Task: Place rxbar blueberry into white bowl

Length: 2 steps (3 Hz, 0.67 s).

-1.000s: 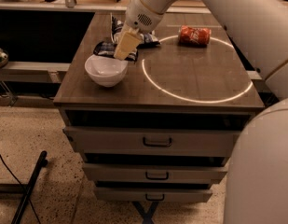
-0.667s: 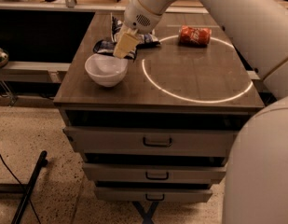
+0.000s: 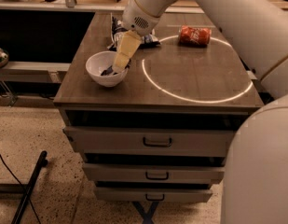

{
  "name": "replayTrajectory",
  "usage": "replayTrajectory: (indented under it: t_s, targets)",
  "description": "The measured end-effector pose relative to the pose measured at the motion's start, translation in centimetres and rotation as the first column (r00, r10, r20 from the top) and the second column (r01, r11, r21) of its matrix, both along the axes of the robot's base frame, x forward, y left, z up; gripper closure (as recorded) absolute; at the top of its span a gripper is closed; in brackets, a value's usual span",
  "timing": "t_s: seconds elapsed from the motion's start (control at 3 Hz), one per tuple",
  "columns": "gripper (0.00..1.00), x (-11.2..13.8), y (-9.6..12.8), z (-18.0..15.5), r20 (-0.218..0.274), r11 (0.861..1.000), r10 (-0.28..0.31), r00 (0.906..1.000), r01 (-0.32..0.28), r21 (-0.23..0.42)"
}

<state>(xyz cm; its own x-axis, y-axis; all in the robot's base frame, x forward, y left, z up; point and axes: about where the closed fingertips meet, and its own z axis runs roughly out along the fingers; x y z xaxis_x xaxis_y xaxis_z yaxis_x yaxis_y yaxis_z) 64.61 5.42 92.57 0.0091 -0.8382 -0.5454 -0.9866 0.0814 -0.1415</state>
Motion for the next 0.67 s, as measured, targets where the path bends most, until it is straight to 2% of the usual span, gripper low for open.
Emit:
replayTrajectory:
  t_s: [0.33,0.67]
  targets:
    - [0.00,-0.3,0.0,-0.7,-0.002,1.000,0.007,1.0000,-0.007,0.010]
    - [0.00,0.2,-4.4,-1.4,0.032,0.997,-0.048,0.9983,0.046,0.068]
